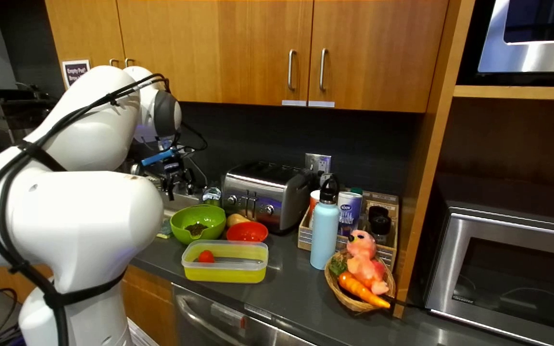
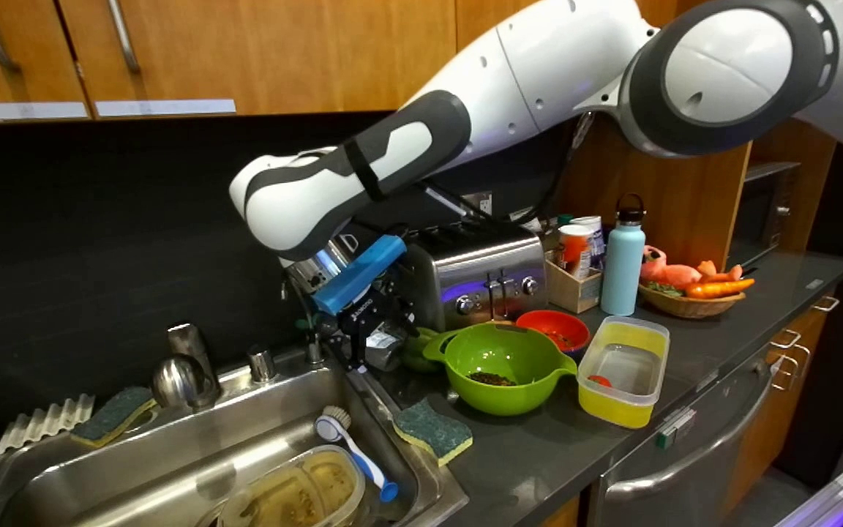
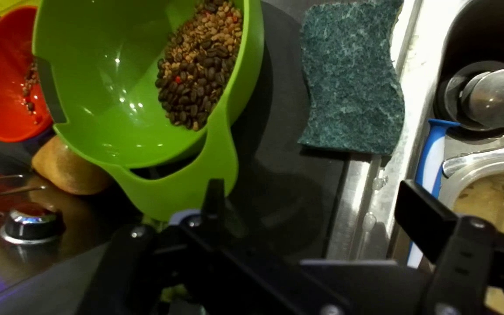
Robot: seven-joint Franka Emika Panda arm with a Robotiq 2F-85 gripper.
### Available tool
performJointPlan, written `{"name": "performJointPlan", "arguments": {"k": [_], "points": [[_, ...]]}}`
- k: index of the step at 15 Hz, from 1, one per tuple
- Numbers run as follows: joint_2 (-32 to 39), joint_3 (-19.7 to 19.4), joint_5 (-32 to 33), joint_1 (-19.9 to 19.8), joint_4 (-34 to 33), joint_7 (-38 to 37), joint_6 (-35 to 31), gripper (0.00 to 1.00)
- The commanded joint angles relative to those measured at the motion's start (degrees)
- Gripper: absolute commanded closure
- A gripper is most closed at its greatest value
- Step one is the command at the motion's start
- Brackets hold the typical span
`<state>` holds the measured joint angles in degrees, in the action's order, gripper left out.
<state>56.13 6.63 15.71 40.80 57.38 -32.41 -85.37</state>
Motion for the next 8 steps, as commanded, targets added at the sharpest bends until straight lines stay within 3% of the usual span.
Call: {"name": "performJointPlan", "arguments": {"k": [1,8], "points": [[-5.6,-0.3,0.2,-0.1,6.8,-3.3,-1.7,0.00],[-13.5,0.1,-1.0,-1.2,18.8,-10.1,-6.9,0.00]]}}
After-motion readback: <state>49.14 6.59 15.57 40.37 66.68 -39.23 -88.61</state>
